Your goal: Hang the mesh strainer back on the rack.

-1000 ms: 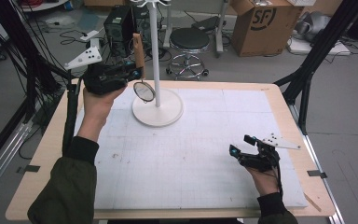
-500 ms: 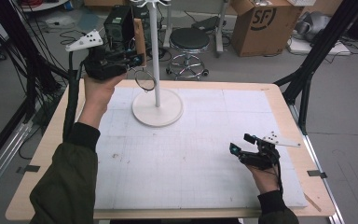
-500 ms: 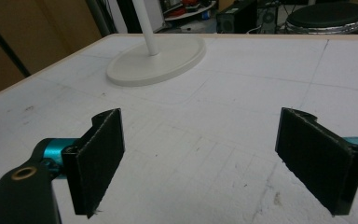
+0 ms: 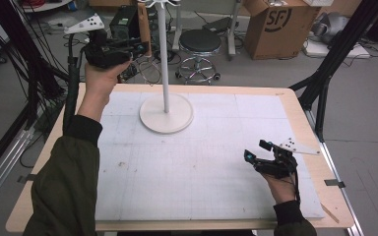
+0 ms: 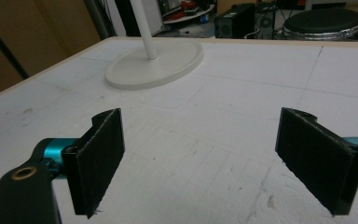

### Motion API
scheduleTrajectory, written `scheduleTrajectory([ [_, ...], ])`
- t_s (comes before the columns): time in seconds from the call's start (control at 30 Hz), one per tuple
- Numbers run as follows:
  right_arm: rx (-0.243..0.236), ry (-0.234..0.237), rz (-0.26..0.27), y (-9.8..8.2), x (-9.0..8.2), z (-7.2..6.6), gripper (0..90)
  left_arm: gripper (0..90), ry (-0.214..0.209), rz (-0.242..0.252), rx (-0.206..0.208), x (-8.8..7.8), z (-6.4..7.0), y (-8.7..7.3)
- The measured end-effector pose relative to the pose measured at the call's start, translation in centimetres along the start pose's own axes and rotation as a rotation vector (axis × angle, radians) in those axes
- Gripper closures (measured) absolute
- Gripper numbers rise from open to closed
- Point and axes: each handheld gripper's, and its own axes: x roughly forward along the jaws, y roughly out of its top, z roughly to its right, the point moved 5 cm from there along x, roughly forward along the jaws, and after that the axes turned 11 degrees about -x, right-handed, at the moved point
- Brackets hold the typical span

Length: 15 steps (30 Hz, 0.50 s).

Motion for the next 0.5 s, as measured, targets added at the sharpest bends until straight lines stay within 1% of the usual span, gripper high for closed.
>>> scheduleTrajectory([
  [0.03, 0.0, -0.001, -0.001, 0.0, 0.0, 0.0, 14.7, 70.4, 0.005, -0.005, 0.007, 0.1, 0.0, 0.2],
  [0.1, -0.004, -0.007, -0.003, 0.1, -0.1, 0.0, 14.7, 70.4, 0.008, -0.01, 0.004, 0.2, -0.3, 0.4],
  [0.13, -0.003, -0.01, -0.003, 0.1, -0.2, 0.1, 14.7, 70.4, 0.007, -0.004, 0.004, 0.1, -0.4, 0.6],
  [0.17, -0.004, -0.011, -0.001, 0.1, -0.2, 0.1, 14.7, 70.4, -0.006, 0.004, -0.006, 0.1, -0.6, 0.6],
  [0.27, -0.002, -0.015, -0.002, 0.1, -0.3, 0.1, 14.7, 70.4, 0.001, -0.007, -0.024, 0.1, -1.3, 0.3],
  [0.33, -0.005, -0.016, -0.005, 0.1, -0.2, 0.2, 14.7, 70.4, -0.006, -0.007, -0.035, 0.1, -1.8, 0.2],
  [0.4, -0.004, -0.021, -0.008, 0.1, -0.1, 0.2, 14.7, 70.4, -0.015, 0.005, -0.037, 0.2, -1.9, 0.3],
  [0.43, -0.006, -0.022, -0.012, 0.0, -0.1, 0.2, 14.7, 70.4, -0.021, 0.005, -0.041, 0.2, -2.0, 0.3],
  [0.5, -0.007, -0.026, -0.016, 0.0, 0.0, 0.2, 14.7, 70.4, -0.017, -0.004, -0.049, 0.4, -2.2, 0.0],
])
